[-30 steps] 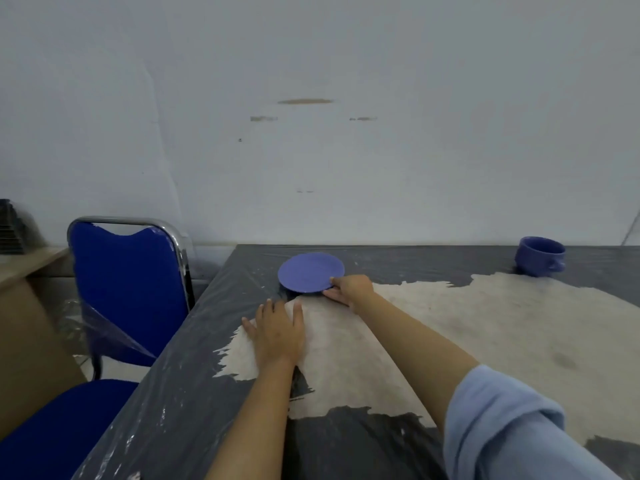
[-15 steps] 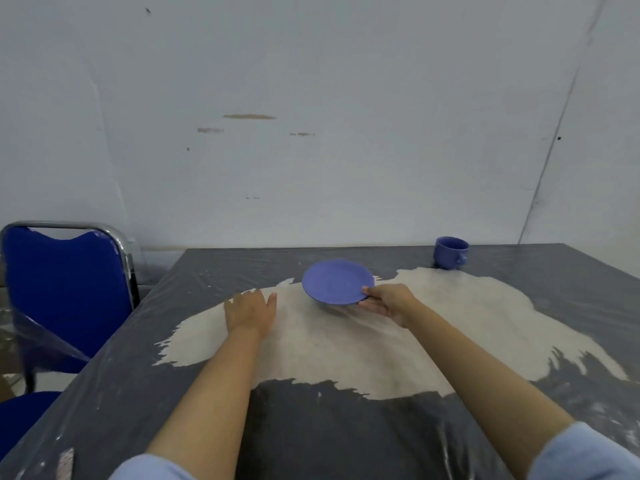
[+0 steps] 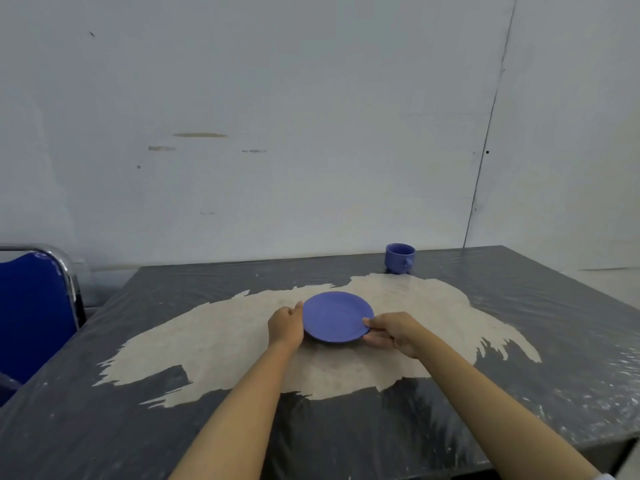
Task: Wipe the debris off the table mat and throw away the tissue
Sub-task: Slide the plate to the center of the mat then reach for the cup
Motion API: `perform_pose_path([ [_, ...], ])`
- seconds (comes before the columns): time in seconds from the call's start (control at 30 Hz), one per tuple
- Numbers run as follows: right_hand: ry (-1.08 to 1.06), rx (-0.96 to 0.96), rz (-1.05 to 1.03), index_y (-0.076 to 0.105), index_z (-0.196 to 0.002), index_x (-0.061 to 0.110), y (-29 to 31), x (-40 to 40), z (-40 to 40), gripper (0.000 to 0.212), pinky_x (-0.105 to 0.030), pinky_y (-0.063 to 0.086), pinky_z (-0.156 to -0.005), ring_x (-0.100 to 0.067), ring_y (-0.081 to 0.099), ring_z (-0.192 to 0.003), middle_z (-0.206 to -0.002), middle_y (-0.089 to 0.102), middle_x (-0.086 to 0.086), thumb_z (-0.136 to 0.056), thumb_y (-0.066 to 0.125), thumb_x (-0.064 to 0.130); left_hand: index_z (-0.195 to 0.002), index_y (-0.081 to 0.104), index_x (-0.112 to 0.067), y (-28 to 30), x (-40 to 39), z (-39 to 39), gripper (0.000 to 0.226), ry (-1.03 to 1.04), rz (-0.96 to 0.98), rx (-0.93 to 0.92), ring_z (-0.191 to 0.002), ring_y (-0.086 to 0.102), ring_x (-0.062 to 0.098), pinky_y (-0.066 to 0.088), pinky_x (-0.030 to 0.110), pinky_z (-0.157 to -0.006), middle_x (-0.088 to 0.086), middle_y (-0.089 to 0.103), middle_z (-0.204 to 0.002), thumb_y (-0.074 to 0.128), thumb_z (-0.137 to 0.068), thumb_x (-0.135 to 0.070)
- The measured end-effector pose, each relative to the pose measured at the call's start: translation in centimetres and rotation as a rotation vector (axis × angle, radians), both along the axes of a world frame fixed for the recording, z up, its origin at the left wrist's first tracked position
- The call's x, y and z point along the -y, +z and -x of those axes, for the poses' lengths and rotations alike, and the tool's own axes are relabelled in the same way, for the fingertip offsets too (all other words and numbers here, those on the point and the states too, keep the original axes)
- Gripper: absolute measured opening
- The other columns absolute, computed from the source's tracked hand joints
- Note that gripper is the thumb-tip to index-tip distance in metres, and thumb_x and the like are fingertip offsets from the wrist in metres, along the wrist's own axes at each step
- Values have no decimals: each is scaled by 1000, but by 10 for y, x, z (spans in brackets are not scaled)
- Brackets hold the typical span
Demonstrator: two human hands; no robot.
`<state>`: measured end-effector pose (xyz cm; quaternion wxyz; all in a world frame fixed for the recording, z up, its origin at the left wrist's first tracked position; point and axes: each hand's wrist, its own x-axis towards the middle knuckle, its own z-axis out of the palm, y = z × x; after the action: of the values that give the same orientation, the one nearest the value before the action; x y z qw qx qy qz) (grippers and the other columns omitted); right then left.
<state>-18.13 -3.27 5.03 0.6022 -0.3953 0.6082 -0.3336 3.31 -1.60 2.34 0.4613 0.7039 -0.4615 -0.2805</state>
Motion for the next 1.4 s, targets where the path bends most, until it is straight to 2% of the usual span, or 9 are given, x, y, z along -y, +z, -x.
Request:
perform_pose_path([
  [0.1, 15, 23, -29, 64, -108, -6, -4, -4, 0, 26, -29, 62, -64, -24, 74, -74, -92, 74, -20, -87, 70, 8, -57, 37, -12, -2, -6, 2, 50, 32, -21, 46, -55, 42, 16, 32, 25, -50, 4, 44, -59, 41, -101, -34],
  [0.2, 22, 26, -33, 66, -105, -6, -8, -5, -2, 24, -29, 62, -69, -23, 74, -73, -88, 74, -18, -86, 70, 8, -57, 37, -13, -6, -8, 2, 49, 47, -18, 57, -54, 38, 13, 29, 25, -48, 2, 41, -59, 41, -101, -33],
  [0.3, 21, 6, -13, 68, -99, -5, -8, -5, -2, 21, -25, 60, -56, -20, 74, -64, -83, 75, -17, -85, 72, 10, -58, 38, -13, -7, -8, 2, 48, 51, -18, 65, -55, 38, 13, 29, 25, -49, 2, 42, -60, 41, -101, -32],
  [0.4, 27, -135, 46, 71, -95, -2, -9, -3, -1, 27, -24, 59, -59, -18, 73, -61, -78, 76, -13, -83, 76, 22, -58, 40, -12, -6, -6, 3, 48, 80, -30, 83, -56, 40, 13, 31, 28, -52, 2, 45, -62, 39, -102, -32],
  [0.53, 6, -387, 209, 72, -84, 6, -4, 2, 14, 38, -22, 54, -55, -15, 67, -55, -70, 74, -7, -88, 65, 43, -77, 54, -4, 4, -2, 8, 39, 89, -8, 152, -84, 59, 29, 44, 36, -74, 12, 61, -84, 39, -101, -31],
  [0.67, -60, -399, 253, 72, -94, 6, 2, 13, 46, 31, -19, 49, -47, -12, 66, -58, -71, 72, -2, -94, 60, 35, -112, 63, -6, 19, 6, 29, 39, 143, -1, 419, -118, 47, 35, 41, 39, -94, 16, 60, -119, 41, -99, -35],
  [1.07, -225, -319, 317, 69, -104, 4, 5, 62, 135, 23, -26, 53, -56, -19, 67, -72, -85, 72, -9, -92, 61, 21, -120, 58, -10, 22, 43, 182, 34, -325, 135, 369, -123, 43, 24, 42, 34, -99, 8, 55, -127, 45, -98, -32],
  [1.3, -131, -239, 293, 60, -121, 2, 4, 113, 131, 34, -29, 56, -62, -22, 67, -80, -95, 68, -11, -95, 59, 24, -148, 32, -11, -15, 61, 203, 58, -380, -19, 608, -146, 24, 23, 17, 38, -122, 7, 28, -158, 30, -101, -44],
  [1.4, -102, -159, 287, 53, -130, 1, 7, 135, 118, 43, -30, 57, -64, -24, 66, -83, -102, 65, -14, -96, 58, 26, -147, 35, -12, -25, 63, 199, 57, -368, -1, 617, -148, 21, 21, 14, 38, -123, 6, 28, -159, 24, -102, -45],
])
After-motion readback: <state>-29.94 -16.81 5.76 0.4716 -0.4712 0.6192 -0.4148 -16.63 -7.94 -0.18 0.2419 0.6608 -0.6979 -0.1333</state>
